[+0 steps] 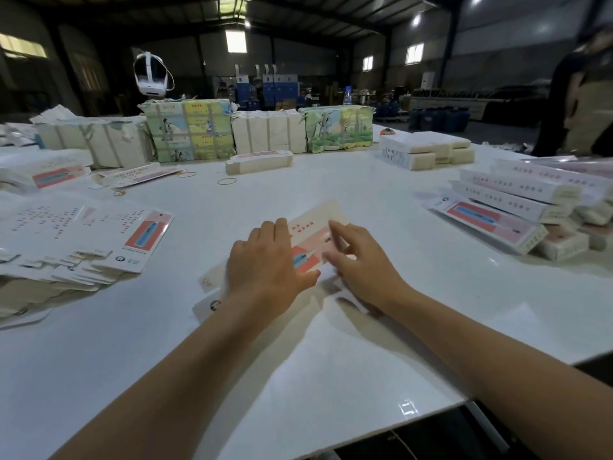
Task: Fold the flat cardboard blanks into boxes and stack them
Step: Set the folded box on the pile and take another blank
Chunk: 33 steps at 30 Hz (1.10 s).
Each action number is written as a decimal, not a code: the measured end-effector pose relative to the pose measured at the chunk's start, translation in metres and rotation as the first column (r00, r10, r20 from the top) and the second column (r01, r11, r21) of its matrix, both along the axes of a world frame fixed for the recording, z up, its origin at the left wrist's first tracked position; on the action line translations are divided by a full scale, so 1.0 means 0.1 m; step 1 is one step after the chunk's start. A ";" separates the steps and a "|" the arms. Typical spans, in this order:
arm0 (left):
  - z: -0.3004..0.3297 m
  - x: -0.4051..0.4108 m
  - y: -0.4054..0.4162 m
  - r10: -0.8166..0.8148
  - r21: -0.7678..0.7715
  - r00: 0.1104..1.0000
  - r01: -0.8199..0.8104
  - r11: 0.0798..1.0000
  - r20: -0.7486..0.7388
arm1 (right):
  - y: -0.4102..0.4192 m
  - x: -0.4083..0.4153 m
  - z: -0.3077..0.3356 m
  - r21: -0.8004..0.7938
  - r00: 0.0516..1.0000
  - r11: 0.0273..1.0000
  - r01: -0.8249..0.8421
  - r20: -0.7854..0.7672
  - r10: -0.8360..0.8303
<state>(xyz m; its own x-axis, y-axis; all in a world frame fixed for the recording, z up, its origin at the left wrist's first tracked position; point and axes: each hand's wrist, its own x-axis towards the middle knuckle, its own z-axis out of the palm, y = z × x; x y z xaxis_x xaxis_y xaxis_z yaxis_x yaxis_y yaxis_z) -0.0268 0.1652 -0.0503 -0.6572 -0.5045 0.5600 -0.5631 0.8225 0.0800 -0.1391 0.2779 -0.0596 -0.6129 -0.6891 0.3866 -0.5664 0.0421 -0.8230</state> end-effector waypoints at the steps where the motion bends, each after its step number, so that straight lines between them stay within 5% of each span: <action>1: -0.03 0.01 -0.01 0.006 -0.010 1.000 -0.007 1.000 -0.019 | 0.00 -0.01 0.02 -0.033 0.986 0.998 -0.059 0.155 0.063; 3: -0.06 0.05 -0.03 -0.001 -0.053 0.999 -0.001 0.999 -0.043 | 0.02 -0.03 0.07 -0.167 0.842 0.975 -0.147 0.496 0.212; 5: -0.06 0.08 -0.05 -0.015 -0.094 0.999 0.011 0.995 -0.041 | 0.04 -0.06 0.11 -0.240 0.750 0.951 -0.195 0.589 0.302; 16: 0.10 0.23 0.00 -0.118 0.042 0.988 0.114 0.993 0.101 | 0.13 -0.01 0.13 -0.129 0.847 0.943 -0.307 0.414 0.333; 23: 0.21 0.28 0.04 -0.167 0.175 0.985 0.158 0.972 0.036 | 0.12 0.05 0.11 -0.176 0.879 0.946 -0.270 0.356 0.317; 30: 0.21 0.31 -0.05 -0.149 0.341 0.989 0.138 0.930 0.007 | 0.08 0.01 0.07 -0.189 0.976 0.966 0.177 0.162 -0.147; 33: 0.20 0.29 -0.04 -0.132 0.364 0.991 0.119 0.924 0.011 | 0.09 0.02 0.09 -0.224 0.973 0.958 0.179 0.184 -0.139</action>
<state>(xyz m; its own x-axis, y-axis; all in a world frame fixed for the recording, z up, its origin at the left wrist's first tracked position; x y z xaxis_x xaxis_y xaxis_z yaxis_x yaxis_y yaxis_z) 0.0027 0.1617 -0.0302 -0.7443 -0.5803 0.3304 -0.4648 0.8055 0.3676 -0.1369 0.2865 -0.0508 -0.7761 -0.4775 0.4118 -0.4243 -0.0878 -0.9013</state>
